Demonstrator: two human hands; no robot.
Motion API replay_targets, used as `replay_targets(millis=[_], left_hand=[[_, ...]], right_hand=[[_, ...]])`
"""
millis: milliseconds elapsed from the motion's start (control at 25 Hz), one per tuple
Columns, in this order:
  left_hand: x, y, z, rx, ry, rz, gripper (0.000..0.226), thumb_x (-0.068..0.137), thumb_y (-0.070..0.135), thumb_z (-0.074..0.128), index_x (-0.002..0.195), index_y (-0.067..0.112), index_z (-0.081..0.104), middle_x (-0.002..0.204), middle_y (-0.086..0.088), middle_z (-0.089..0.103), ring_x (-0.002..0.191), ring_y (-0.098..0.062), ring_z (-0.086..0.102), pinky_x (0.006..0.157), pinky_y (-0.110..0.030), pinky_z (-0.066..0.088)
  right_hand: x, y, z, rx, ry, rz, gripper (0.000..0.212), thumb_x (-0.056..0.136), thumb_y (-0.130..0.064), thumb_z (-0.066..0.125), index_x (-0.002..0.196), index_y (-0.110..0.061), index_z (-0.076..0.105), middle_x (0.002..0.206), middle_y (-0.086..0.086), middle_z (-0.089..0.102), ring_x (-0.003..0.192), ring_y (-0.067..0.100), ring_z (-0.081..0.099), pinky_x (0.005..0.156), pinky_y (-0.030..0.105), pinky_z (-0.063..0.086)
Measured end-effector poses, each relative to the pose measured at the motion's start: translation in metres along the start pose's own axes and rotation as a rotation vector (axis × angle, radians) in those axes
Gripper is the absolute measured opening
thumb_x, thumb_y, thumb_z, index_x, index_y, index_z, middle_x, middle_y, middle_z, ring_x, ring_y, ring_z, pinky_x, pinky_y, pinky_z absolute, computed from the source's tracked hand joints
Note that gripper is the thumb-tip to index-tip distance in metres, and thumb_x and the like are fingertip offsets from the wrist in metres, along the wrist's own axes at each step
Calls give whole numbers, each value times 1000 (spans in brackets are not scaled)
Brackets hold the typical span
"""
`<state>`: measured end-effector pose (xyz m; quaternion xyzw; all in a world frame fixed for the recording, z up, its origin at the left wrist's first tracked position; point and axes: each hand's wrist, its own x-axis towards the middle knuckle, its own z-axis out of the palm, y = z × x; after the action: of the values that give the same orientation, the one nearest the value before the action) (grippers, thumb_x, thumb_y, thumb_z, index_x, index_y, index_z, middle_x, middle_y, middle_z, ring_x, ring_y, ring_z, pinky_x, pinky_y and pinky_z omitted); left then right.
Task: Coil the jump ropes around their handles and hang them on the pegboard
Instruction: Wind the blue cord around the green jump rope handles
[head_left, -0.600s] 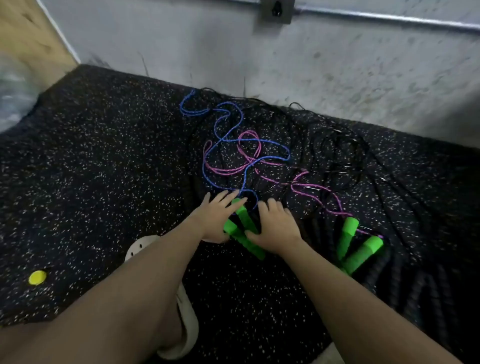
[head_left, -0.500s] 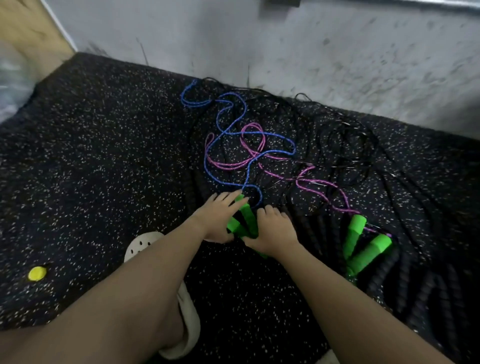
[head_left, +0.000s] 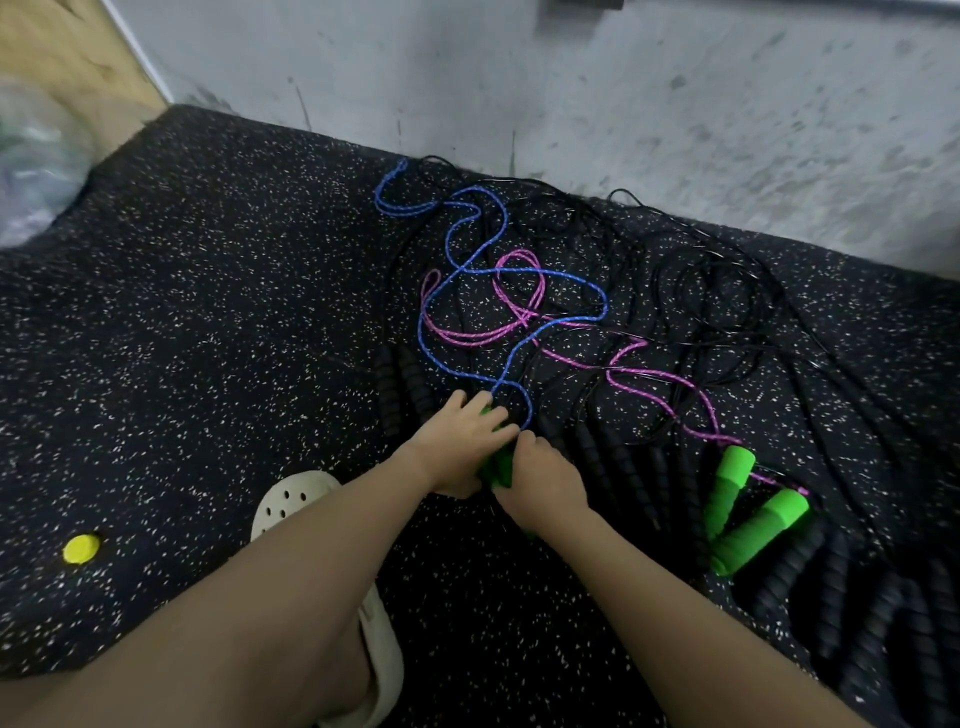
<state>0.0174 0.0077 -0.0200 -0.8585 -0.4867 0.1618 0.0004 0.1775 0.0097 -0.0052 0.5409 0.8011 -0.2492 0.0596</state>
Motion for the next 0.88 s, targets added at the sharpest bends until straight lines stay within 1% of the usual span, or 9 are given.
replay_targets(millis=[120, 200, 280, 400, 480, 560, 680, 760, 880], left_hand=[[-6, -8, -18, 57, 45, 105, 60, 68, 35, 71, 122, 19, 51, 117, -1, 56, 113, -29, 50, 96, -51, 45], [-10, -19, -39, 110, 97, 166, 58, 72, 29, 66, 127, 17, 52, 119, -1, 57, 112, -27, 53, 94, -49, 46], [-14, -32, -69, 175, 160, 221, 59, 73, 27, 63, 129, 13, 52, 118, -2, 58, 110, -27, 54, 87, -44, 48], [-23, -52, -119, 253, 235, 294, 58, 72, 29, 64, 127, 14, 54, 116, 1, 57, 108, -23, 53, 80, -36, 47], [-35, -58, -151, 256, 257, 327, 49, 73, 32, 65, 118, 16, 57, 109, 4, 56, 101, -20, 54, 73, -32, 44], [-48, -60, -179, 266, 274, 364, 38, 76, 37, 66, 108, 18, 57, 100, 5, 55, 91, -18, 54, 68, -32, 43], [-72, -66, -226, 284, 233, 380, 46, 75, 49, 64, 109, 20, 54, 99, 5, 56, 92, -19, 54, 71, -37, 50], [-85, -71, -260, 231, 257, 352, 51, 70, 52, 61, 111, 21, 55, 99, 7, 57, 97, -19, 54, 81, -39, 49], [-102, -73, -293, -2, 378, 257, 47, 69, 41, 66, 111, 24, 57, 98, 8, 58, 101, -19, 54, 91, -39, 46]], right_hand=[[-4, 1, -10, 216, -97, 97, 51, 88, -46, 69, 118, -11, 47, 115, 8, 61, 107, 30, 62, 77, 37, 46], [-7, 2, -23, 453, -107, 150, 50, 80, -37, 78, 115, -13, 50, 110, 6, 64, 104, 27, 63, 80, 34, 48], [-9, 3, -43, 684, -120, 133, 38, 78, -22, 82, 107, -16, 59, 100, 0, 68, 97, 20, 65, 84, 30, 52], [-20, 3, -82, 836, -243, 38, 9, 85, -12, 78, 87, -18, 71, 74, -8, 69, 71, 9, 61, 65, 17, 48], [-33, -2, -105, 907, -344, -3, 4, 89, -17, 77, 91, -15, 74, 81, -3, 73, 75, 13, 65, 71, 21, 50], [-47, -11, -124, 1071, -466, -36, 18, 92, -15, 74, 109, -11, 72, 99, 9, 75, 92, 23, 71, 86, 36, 57], [-72, -30, -157, 1259, -690, -118, 24, 96, -7, 66, 119, -4, 60, 104, 19, 69, 99, 37, 71, 92, 49, 59], [-85, -34, -189, 1245, -749, -168, 28, 94, -5, 63, 119, 0, 55, 102, 20, 70, 93, 37, 72, 88, 48, 61], [-109, -37, -242, 948, -595, -245, 25, 84, -8, 70, 107, -3, 61, 90, 14, 68, 73, 24, 68, 72, 37, 61]])
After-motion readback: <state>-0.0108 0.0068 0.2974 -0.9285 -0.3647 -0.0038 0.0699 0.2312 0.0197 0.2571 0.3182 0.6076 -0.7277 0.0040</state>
